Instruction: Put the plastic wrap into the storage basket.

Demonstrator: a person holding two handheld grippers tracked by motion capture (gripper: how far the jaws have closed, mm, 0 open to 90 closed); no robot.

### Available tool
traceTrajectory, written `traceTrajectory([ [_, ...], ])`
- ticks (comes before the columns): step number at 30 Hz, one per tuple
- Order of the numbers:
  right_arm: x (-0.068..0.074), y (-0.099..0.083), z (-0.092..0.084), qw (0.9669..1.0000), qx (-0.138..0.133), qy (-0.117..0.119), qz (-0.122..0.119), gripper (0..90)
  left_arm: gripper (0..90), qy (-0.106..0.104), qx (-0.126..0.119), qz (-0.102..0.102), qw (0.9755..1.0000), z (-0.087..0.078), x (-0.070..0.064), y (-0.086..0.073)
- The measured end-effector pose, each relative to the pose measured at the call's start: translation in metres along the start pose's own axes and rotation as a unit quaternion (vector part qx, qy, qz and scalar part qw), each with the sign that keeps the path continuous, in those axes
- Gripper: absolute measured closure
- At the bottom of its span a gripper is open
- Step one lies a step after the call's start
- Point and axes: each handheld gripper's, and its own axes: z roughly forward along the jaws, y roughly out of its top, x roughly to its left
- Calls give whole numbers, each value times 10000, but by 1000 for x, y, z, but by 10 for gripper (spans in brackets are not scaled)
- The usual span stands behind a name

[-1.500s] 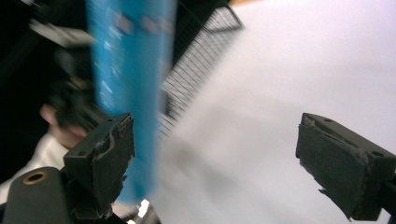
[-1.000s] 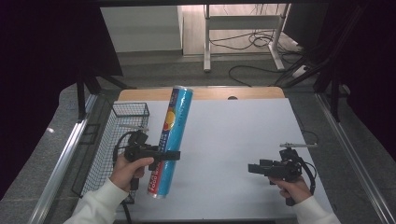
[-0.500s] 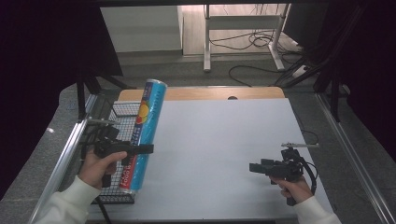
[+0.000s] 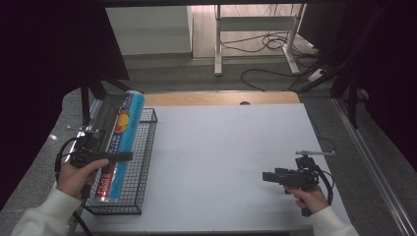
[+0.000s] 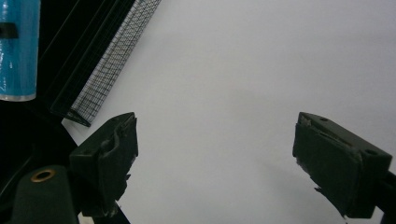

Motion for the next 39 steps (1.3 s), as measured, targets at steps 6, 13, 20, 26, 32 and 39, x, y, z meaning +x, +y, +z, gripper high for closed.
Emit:
traceTrajectory([
  [6,-1,0,0,10000,-1,0,5,148,319,384,218,-234,9988,10,15,1],
  [13,-1,0,-1,10000,-20,5,18,148,319,811,428,-360,9951,29,24,4],
  [20,-3,-1,-1,10000,-7,6,26,148,319,1096,683,-539,9902,43,34,8],
  [26,-3,-2,1,10000,36,7,8,148,318,1386,855,-574,9850,51,35,10],
  [32,-3,-2,1,10000,41,16,3,148,318,1639,865,-588,9809,57,34,12],
  [39,-3,-2,0,10000,48,23,-5,148,318,1877,1032,-636,9747,72,32,14],
])
